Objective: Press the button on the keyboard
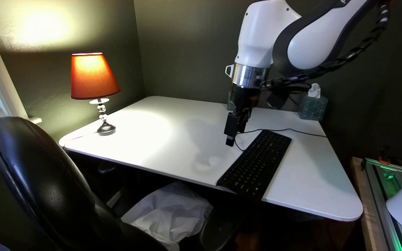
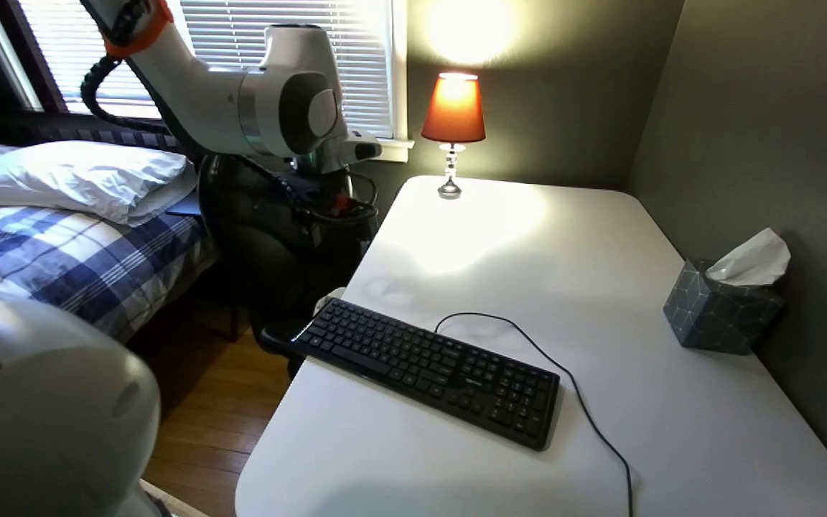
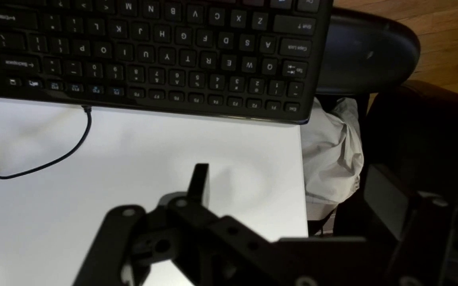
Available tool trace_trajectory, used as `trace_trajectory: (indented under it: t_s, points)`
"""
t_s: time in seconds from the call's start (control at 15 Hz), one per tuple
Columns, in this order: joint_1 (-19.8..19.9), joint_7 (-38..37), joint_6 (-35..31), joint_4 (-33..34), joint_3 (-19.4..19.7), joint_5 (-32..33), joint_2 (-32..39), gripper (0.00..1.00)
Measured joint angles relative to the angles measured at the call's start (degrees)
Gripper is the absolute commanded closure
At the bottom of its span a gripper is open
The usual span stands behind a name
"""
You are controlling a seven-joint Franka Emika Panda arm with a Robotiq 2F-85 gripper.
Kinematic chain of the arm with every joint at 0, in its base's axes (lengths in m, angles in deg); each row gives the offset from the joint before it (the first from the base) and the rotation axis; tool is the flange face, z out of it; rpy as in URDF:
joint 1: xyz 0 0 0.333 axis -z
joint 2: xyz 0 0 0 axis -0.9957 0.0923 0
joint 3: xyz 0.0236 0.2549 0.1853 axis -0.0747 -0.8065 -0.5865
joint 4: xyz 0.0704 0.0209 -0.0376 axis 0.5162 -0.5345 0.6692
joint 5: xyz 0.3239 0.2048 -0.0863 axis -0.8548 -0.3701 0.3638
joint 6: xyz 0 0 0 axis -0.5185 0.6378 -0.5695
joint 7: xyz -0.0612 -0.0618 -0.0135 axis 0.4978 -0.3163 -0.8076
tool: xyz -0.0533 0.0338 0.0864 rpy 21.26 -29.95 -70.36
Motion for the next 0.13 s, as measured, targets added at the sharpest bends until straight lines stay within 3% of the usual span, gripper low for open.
trace_trajectory:
  t_s: [0.13]
  points:
    - [0.0, -0.5, 0.2, -0.5, 0.0, 0.3, -1.1, 0.00]
